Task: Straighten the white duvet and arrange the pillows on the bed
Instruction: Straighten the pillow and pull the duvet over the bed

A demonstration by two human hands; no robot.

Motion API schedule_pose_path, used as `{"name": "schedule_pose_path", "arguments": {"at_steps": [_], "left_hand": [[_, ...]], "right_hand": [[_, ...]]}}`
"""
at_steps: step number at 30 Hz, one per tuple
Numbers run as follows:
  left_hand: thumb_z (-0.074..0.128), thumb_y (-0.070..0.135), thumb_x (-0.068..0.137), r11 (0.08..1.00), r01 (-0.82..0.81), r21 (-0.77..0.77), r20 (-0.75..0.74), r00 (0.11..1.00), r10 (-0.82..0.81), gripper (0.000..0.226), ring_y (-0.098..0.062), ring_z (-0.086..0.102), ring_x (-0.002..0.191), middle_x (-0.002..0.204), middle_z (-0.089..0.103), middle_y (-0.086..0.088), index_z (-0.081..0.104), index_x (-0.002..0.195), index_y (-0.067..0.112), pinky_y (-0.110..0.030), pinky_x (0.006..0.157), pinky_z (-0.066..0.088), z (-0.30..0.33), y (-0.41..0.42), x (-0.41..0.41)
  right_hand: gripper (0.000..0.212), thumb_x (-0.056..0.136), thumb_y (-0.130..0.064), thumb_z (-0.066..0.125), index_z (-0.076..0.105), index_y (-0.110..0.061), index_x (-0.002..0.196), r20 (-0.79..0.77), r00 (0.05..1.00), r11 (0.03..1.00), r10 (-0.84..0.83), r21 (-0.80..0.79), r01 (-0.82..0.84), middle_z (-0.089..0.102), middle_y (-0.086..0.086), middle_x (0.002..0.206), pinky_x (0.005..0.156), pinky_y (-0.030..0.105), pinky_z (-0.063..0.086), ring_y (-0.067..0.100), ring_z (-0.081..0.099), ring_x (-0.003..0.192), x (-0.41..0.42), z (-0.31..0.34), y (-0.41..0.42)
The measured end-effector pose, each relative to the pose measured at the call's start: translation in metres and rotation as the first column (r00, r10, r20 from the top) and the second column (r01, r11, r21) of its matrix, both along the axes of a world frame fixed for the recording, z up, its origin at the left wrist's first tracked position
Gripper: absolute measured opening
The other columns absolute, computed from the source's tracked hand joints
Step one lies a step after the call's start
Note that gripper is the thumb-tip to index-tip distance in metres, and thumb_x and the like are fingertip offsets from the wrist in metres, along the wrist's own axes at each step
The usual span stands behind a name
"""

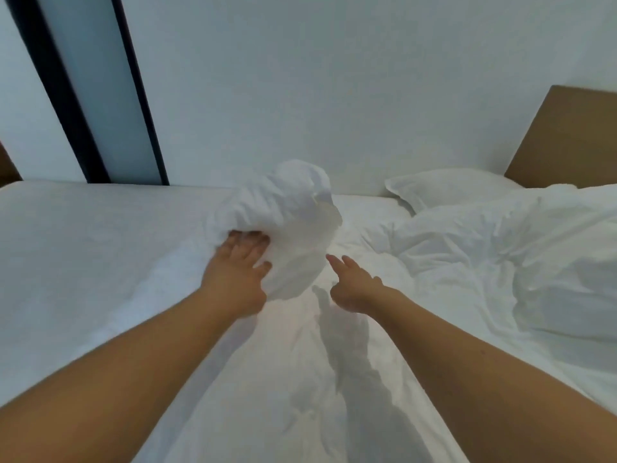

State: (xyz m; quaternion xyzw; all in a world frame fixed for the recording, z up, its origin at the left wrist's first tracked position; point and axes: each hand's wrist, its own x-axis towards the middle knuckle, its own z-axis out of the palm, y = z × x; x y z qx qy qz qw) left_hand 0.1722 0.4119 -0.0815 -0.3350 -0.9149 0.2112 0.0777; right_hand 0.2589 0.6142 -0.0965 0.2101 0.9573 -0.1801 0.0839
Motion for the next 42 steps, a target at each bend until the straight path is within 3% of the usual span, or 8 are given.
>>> {"name": "schedule_pose_path", "arguments": {"at_steps": [4,8,18,23,27,33,38,42], "left_hand": [[0.019,0.05,0.093,0.875,-0.445,0.191,-0.034,0.888,0.459,0.075,-0.028,-0.025,0.145,0.161,-0.016,-0.006,-0.003,0.155,0.012,-0.067,0.106,-0.019,0.007,-0.004,-0.068],[0.006,0.067,0.09,0.856,-0.408,0.319,0.401,0.876,0.268,0.068,-0.026,-0.027,0.144,0.159,-0.022,0.007,-0.009,0.151,0.041,-0.075,0.094,-0.022,-0.092,0.036,-0.04],[-0.001,0.076,0.084,0.87,-0.431,0.24,0.432,0.85,0.302,0.07,-0.021,-0.028,0.143,0.158,-0.024,0.011,-0.017,0.146,0.05,-0.075,0.093,-0.024,-0.169,0.051,-0.057],[0.015,0.062,0.09,0.856,-0.515,0.046,0.427,0.784,0.449,0.067,-0.029,-0.015,0.147,0.162,-0.011,0.004,0.001,0.153,0.042,-0.078,0.099,-0.011,-0.126,0.061,-0.035],[0.039,0.038,0.081,0.892,-0.45,0.03,0.339,0.845,0.415,0.053,-0.034,0.023,0.14,0.144,0.038,-0.009,0.052,0.131,0.026,-0.071,0.107,-0.004,-0.05,0.136,0.011],[0.031,0.045,0.088,0.967,-0.079,0.243,0.314,0.949,-0.002,0.056,-0.033,0.033,0.136,0.147,0.038,-0.006,0.041,0.139,0.025,-0.07,0.109,0.001,0.06,0.281,0.113],[0.033,0.044,0.088,0.937,0.072,0.341,0.251,0.954,-0.165,0.061,-0.034,0.028,0.14,0.152,0.033,-0.006,0.032,0.146,0.024,-0.071,0.108,-0.001,0.125,0.371,0.17],[0.043,0.036,0.087,0.897,0.136,0.42,0.259,0.929,-0.262,0.067,-0.032,0.021,0.143,0.157,0.023,-0.004,0.022,0.15,0.028,-0.068,0.111,0.006,0.146,0.44,0.185]], "right_hand": [[0.068,0.097,-0.033,0.034,-0.005,-0.04,0.152,-0.089,0.996,0.989,0.019,0.145,-0.006,-0.005,-0.006,0.162,0.115,0.057,-0.004,0.02,0.001,0.149,-0.045,-0.017,-0.001],[0.064,0.096,-0.054,0.02,-0.007,-0.04,0.151,0.037,0.997,0.981,-0.067,0.184,0.059,-0.012,-0.008,0.161,0.112,0.062,-0.012,0.019,-0.01,0.148,-0.054,-0.075,0.015],[0.073,0.092,-0.061,0.027,-0.001,-0.032,0.153,0.143,0.987,0.99,-0.08,0.125,0.062,-0.013,-0.004,0.162,0.117,0.053,-0.009,0.019,-0.013,0.148,-0.014,-0.097,0.032],[0.078,0.09,-0.066,0.026,-0.004,-0.031,0.153,-0.047,0.961,0.812,-0.273,0.524,0.256,-0.02,0.001,0.16,0.109,0.054,-0.022,0.026,-0.023,0.145,0.088,-0.001,0.119],[0.096,0.087,-0.068,0.04,-0.009,-0.018,0.153,-0.298,0.814,0.574,-0.499,0.591,0.567,-0.023,0.014,0.158,0.114,0.05,-0.018,0.033,-0.026,0.143,0.2,0.069,0.23],[0.13,0.066,-0.077,0.06,-0.003,-0.003,0.152,-0.267,0.424,0.401,-0.866,0.137,0.906,0.018,0.024,0.155,0.117,0.049,0.0,0.039,0.012,0.145,0.299,0.1,0.304],[0.062,0.076,-0.058,0.057,0.045,-0.024,0.126,-0.092,0.539,0.534,-0.837,0.077,0.842,0.059,0.0,0.114,0.098,0.041,0.031,0.026,0.052,0.116,0.317,0.075,0.319],[0.023,0.082,-0.037,0.051,0.046,-0.026,0.101,-0.429,0.655,0.682,-0.622,0.116,0.723,0.061,-0.004,0.095,0.083,0.04,0.034,0.026,0.058,0.096,0.332,0.038,0.318]]}}
